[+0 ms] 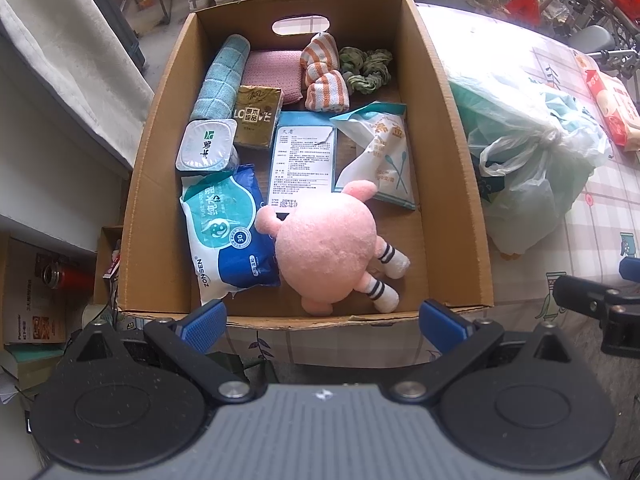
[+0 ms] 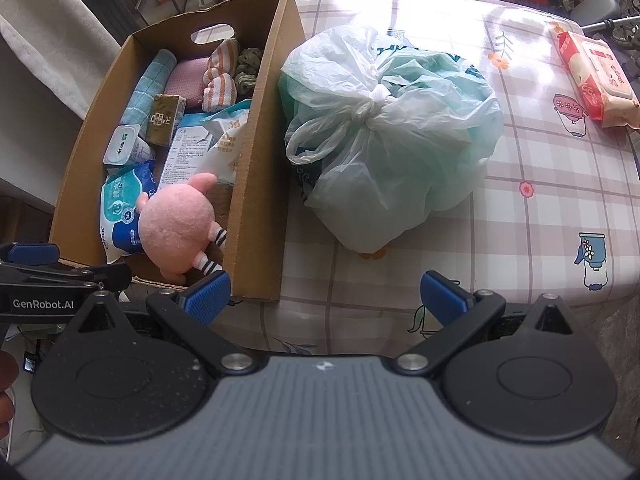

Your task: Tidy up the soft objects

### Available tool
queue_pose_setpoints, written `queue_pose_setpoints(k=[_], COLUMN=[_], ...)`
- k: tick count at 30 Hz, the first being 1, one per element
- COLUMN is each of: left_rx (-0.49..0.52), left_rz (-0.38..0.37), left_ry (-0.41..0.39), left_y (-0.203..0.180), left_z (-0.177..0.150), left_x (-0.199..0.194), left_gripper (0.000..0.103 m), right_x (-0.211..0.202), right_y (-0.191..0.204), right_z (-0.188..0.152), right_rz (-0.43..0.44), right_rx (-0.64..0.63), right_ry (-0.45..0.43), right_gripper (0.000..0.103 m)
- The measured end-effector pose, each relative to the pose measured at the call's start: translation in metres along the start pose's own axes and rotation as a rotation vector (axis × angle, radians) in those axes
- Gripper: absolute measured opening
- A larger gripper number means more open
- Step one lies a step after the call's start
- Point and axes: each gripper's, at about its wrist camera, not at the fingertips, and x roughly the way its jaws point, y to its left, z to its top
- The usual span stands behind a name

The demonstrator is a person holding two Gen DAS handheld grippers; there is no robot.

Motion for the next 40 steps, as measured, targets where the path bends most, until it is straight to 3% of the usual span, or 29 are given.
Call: queue_pose_setpoints(k=[40], left_rx=[0.002], left_rz=[0.004], left_ry=[0.000], left_y=[-0.0049], left_z=[-0.0001], left_x=[0.0017], left_gripper=[0.103], right_x=[0.0016], right_y=[-0.0007], right_z=[0.0015], right_rz=[0.000], right_rx=[0.003], right_ry=[0.002], right_gripper=[0.102])
